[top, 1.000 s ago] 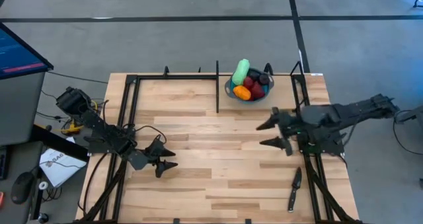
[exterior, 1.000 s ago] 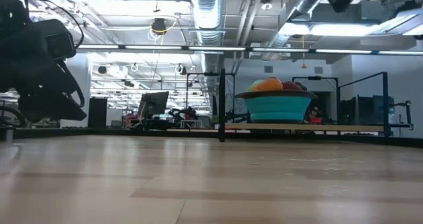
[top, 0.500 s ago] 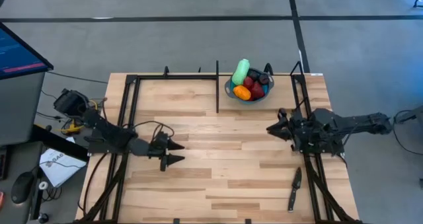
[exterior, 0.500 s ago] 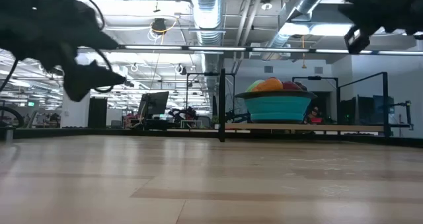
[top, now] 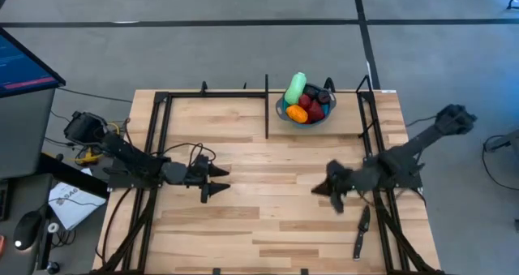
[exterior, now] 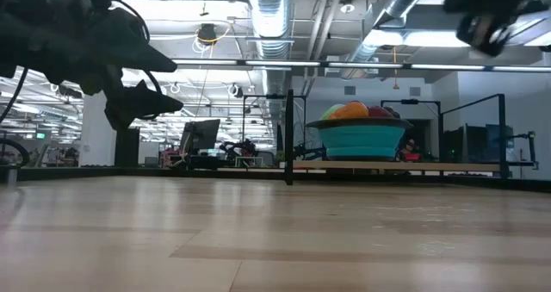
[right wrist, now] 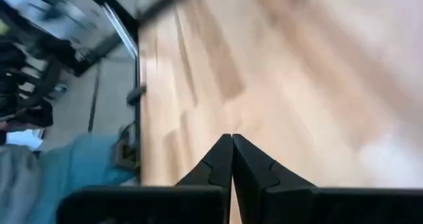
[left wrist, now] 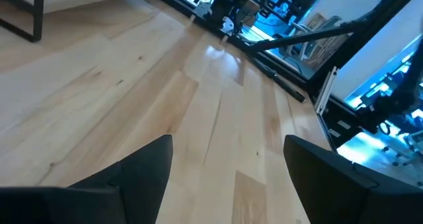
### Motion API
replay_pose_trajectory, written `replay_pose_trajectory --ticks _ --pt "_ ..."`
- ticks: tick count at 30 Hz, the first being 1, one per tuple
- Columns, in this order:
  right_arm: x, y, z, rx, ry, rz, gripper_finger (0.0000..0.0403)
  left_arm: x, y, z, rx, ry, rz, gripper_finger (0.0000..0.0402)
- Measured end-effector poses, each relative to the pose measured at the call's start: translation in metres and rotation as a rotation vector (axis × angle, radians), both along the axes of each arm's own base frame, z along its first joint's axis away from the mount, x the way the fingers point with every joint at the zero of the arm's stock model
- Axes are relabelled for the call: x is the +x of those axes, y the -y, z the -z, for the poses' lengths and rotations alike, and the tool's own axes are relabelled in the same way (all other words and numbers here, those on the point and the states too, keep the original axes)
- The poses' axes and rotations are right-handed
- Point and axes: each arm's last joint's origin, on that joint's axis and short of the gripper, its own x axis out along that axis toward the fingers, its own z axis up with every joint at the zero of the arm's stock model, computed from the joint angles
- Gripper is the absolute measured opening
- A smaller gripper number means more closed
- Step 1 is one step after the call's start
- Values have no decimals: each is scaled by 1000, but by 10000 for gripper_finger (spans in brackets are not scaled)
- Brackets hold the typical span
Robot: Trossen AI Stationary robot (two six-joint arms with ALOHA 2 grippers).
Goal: Pick & Place Fruit
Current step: Put the black knife on the shelf
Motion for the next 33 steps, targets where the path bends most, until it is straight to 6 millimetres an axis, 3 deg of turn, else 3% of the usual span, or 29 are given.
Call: replay_pose_trajectory --ticks 3,8,11,16,19,22,33 --pt "14 -32 -15 112 -250 81 2 0 0 0 37 -1 8 285" --pt "16 -87 -7 270 -771 257 15 0 0 0 109 -5 25 285" --pt "7 -123 7 392 -984 313 54 0 0 0 127 -5 29 285" --pt "-16 -165 32 506 -1096 539 157 0 0 0 128 -6 29 285" --pt "-18 -171 51 444 -1204 585 212 0 0 0 136 -6 33 285" --pt "-11 -166 70 365 -1238 668 239 0 0 0 144 -5 41 285" --pt "-30 -157 100 292 -1282 688 217 0 1 -1 133 3 45 285"
